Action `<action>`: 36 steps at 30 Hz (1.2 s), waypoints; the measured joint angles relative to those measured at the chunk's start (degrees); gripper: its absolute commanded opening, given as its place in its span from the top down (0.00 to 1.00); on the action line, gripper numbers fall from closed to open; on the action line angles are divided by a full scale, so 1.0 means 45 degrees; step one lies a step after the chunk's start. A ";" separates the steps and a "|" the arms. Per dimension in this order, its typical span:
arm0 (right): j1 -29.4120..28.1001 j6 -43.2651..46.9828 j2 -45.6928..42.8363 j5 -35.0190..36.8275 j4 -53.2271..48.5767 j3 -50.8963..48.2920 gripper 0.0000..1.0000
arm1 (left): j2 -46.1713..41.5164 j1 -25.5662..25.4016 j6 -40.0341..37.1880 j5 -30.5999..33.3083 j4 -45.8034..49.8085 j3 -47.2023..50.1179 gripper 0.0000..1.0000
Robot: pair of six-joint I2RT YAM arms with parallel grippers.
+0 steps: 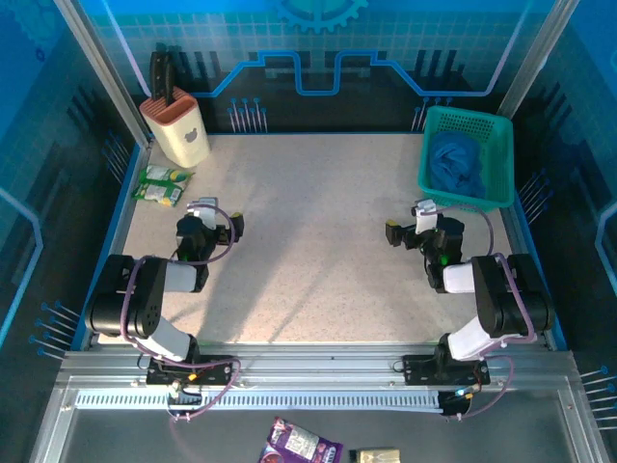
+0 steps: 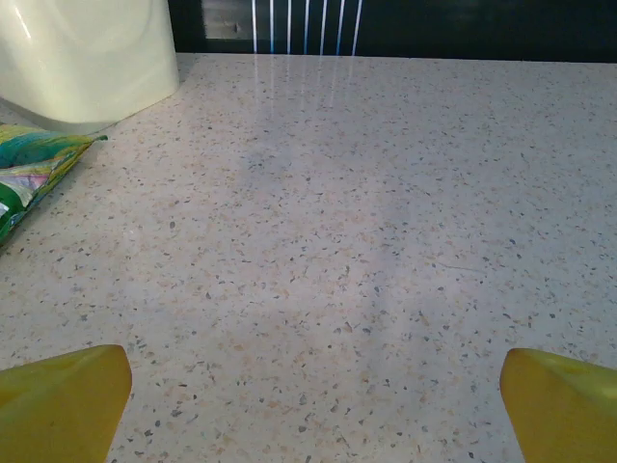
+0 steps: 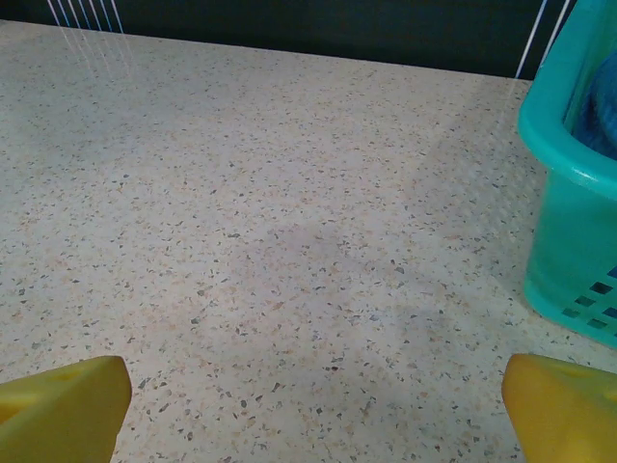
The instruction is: Fold the inside-out t-shirt
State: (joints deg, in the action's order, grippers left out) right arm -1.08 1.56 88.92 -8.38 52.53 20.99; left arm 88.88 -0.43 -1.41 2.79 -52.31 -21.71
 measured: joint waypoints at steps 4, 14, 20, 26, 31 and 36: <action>-0.0005 0.0000 0.0000 0.0000 0.0000 0.0000 0.00 | 0.0000 0.0000 0.0000 0.0005 0.0005 0.0000 0.01; 0.0000 -0.0058 0.0000 0.0345 -0.0117 0.0029 0.00 | 0.0000 0.0000 0.0000 0.0005 0.0005 0.0000 0.01; 0.0000 -0.0146 0.0000 0.0787 -0.0238 0.0068 0.00 | 0.0000 0.0000 0.0000 0.0000 0.0010 0.0000 0.01; -0.0058 -0.0146 0.0000 0.1166 -0.0335 0.0155 0.00 | 0.0000 0.0000 0.0000 0.0000 0.0039 0.0000 0.01; -0.0107 -0.0151 -0.0034 0.1549 -0.0408 0.0185 0.00 | 0.0000 0.0000 -0.0005 0.0000 -0.0005 0.0019 0.01; -0.0204 -0.0146 -0.1564 0.1977 -0.1880 0.0311 0.00 | -0.1030 -0.0092 -0.0005 0.0325 0.0801 0.0155 0.01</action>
State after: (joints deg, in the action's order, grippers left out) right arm -2.00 0.91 81.89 0.51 44.07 22.39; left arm 84.25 -0.84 -1.43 4.25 -48.71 -21.02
